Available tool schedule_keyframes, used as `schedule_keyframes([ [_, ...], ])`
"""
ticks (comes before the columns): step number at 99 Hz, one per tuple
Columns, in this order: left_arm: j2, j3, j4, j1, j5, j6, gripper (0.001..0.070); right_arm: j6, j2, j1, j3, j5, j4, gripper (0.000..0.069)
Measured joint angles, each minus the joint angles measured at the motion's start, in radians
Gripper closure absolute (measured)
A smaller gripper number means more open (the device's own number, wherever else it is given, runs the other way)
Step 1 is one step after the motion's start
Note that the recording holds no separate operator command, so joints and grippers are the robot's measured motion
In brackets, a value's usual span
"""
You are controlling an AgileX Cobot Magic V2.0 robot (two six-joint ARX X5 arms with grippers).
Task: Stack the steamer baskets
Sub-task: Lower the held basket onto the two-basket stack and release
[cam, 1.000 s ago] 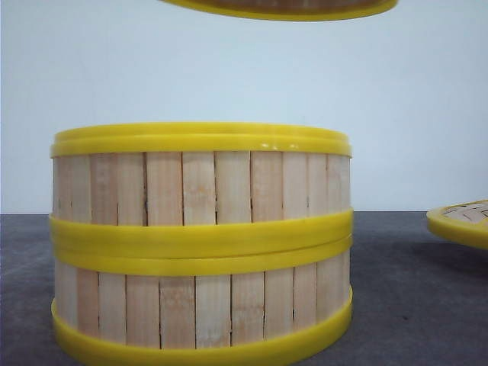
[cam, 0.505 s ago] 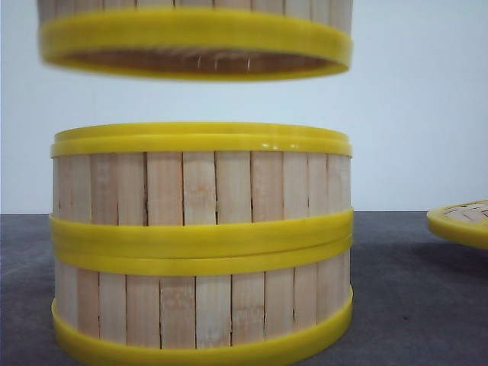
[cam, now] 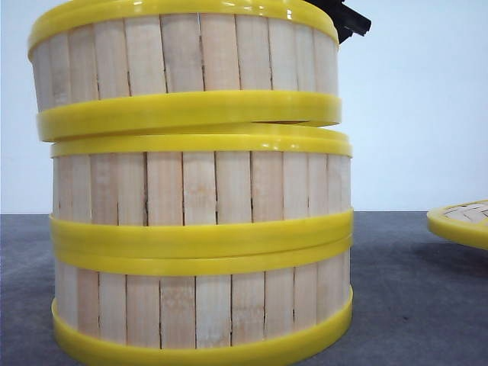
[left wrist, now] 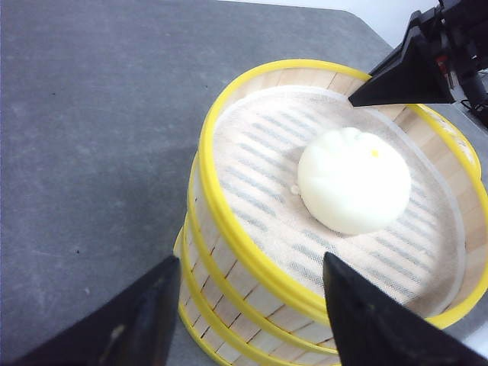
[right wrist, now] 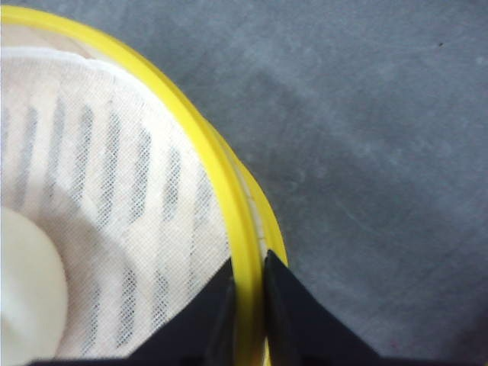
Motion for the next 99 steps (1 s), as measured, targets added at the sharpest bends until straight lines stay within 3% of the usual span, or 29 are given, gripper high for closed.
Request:
schedule_keyframes([
  [84, 0.0, 0.0, 0.0, 0.0, 0.0, 0.004, 0.0356, -0.009, 0.033, -0.014, 0.0, 0.039, -0.066, 0.066],
  [91, 0.0, 0.0, 0.0, 0.0, 0.0, 0.004, 0.0356, -0.01, 0.048, -0.014, 0.0, 0.038, -0.071, 0.0605],
  [99, 0.0, 0.0, 0.0, 0.0, 0.0, 0.004, 0.0356, -0.01, 0.05, -0.017, 0.0, 0.039, -0.06, 0.0468],
])
